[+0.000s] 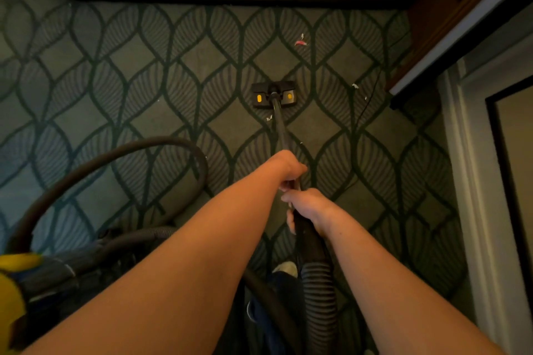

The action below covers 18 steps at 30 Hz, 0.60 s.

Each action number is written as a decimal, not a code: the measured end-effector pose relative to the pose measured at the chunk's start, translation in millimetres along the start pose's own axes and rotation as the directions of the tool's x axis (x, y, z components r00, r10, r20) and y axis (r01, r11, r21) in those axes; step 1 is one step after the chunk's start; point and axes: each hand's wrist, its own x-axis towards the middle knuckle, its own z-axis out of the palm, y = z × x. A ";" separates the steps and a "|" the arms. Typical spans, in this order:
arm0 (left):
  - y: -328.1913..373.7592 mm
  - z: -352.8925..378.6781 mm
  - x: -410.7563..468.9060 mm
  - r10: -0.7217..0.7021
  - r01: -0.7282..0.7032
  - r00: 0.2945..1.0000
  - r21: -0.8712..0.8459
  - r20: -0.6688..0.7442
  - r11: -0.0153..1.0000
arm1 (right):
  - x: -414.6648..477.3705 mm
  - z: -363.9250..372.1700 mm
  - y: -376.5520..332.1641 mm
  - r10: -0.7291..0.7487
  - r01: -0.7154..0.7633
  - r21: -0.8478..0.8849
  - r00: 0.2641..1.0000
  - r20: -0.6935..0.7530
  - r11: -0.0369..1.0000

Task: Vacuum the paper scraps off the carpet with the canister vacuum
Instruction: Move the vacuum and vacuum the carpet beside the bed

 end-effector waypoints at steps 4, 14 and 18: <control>-3.3 11.4 -19.9 -0.010 0.010 1.000 -0.010 0.029 1.000 | -13.6 -4.1 15.3 0.020 -0.020 -0.023 1.000 0.015 1.000; -7.3 35.0 -57.6 -0.032 0.033 0.997 -0.017 0.076 0.999 | -52.3 -17.3 43.9 0.040 -0.039 -0.085 0.999 0.011 0.996; -6.7 46.6 -69.3 -0.048 0.052 0.994 -0.031 0.101 0.998 | -66.1 -23.3 53.0 0.075 -0.074 -0.060 0.997 0.010 0.995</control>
